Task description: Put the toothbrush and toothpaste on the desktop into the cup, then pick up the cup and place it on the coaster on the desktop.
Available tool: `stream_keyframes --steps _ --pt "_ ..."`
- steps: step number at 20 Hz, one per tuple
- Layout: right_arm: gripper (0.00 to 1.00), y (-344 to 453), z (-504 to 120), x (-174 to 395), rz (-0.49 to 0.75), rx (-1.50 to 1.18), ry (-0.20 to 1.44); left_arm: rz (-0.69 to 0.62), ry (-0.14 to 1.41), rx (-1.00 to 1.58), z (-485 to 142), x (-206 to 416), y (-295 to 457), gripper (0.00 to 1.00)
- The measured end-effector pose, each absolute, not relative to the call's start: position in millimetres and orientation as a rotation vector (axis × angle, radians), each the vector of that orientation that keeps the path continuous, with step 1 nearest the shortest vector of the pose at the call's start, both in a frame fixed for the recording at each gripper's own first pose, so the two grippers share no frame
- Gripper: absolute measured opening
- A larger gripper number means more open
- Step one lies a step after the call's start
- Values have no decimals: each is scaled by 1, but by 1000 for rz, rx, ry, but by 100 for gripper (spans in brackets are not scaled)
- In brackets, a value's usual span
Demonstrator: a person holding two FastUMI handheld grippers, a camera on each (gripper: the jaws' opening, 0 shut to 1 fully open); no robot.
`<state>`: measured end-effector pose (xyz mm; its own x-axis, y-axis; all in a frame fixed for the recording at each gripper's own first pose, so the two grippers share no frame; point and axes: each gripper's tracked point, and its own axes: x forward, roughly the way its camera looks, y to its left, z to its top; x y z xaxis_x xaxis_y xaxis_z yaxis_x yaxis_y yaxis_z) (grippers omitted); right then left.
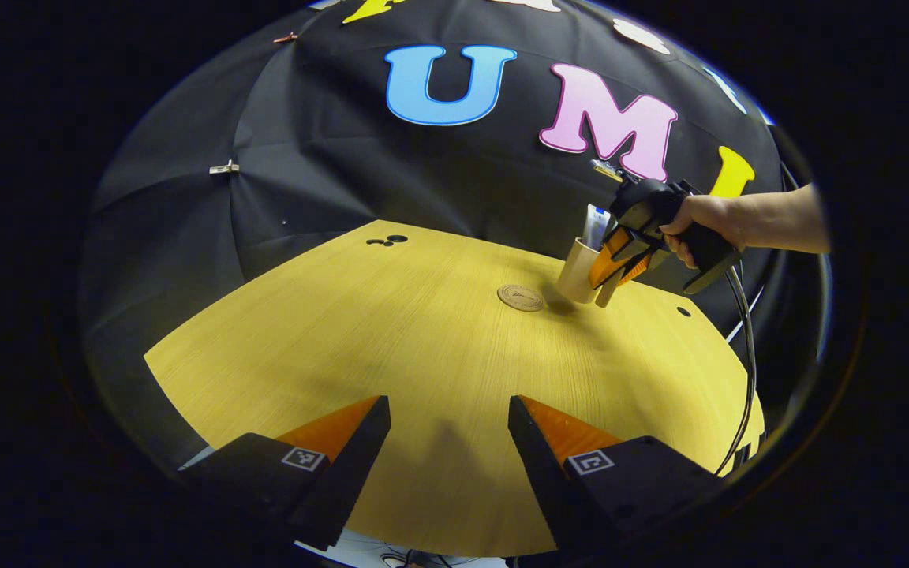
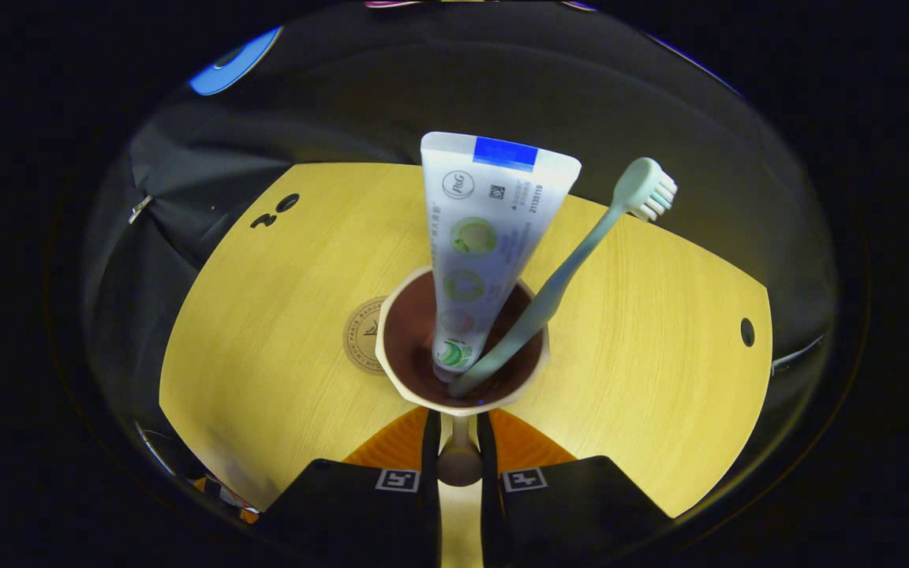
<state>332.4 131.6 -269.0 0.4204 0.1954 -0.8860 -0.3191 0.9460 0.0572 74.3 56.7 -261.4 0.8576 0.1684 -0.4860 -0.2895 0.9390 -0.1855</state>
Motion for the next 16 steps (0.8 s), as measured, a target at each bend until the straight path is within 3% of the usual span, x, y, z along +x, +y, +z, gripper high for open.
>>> stream_keyframes --steps 16 --pt "23 188 -285 337 366 -195 1103 309 512 -328 -276 48 81 96"
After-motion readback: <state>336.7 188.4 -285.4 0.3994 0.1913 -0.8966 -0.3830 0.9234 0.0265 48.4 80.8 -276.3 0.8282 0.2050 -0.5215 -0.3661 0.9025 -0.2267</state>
